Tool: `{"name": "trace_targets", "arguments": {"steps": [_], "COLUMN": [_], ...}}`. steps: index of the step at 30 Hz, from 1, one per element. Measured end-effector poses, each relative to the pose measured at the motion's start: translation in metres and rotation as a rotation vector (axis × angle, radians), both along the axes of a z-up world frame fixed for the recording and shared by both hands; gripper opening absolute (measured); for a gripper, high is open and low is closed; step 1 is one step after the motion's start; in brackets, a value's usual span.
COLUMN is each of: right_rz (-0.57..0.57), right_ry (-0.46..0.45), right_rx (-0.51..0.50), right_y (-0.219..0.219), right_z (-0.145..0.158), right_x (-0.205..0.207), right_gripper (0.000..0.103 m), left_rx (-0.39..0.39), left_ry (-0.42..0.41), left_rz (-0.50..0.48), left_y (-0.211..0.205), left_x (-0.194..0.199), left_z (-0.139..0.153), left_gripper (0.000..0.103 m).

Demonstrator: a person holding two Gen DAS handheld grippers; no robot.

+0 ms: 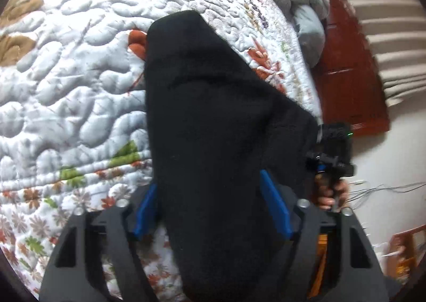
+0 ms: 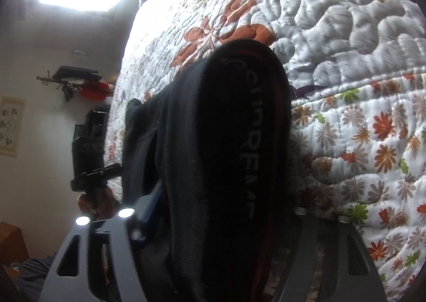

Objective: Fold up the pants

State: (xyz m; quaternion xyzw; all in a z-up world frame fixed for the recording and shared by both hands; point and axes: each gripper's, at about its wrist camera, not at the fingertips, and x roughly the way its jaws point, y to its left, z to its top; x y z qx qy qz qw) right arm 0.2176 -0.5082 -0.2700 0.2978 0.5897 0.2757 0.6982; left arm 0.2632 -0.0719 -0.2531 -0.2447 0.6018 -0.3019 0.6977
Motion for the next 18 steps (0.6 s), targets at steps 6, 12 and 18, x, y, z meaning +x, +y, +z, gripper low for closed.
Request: {"name": "trace_targets", "arguments": {"steps": [6,12,18], "right_rz": [-0.024,-0.024,0.014], "right_ry": [-0.044,-0.098,-0.167], "right_rx": [-0.039,-0.078,-0.108], "right_y": [0.018,0.038,0.079], "right_z": [0.021,0.059,0.116], "right_x": [-0.008,-0.012,-0.001], "right_gripper": [0.033,0.030,0.030], "left_rx": [0.019,0.028,0.022], "left_ry": [-0.009,-0.036,-0.094], "left_rz": [0.038,0.039,0.049], "left_y": [0.007,0.009,0.024], "left_x": [-0.003,-0.005,-0.001], "left_z": [-0.001,0.018,0.056], "left_gripper": [0.041,0.029,0.029]}}
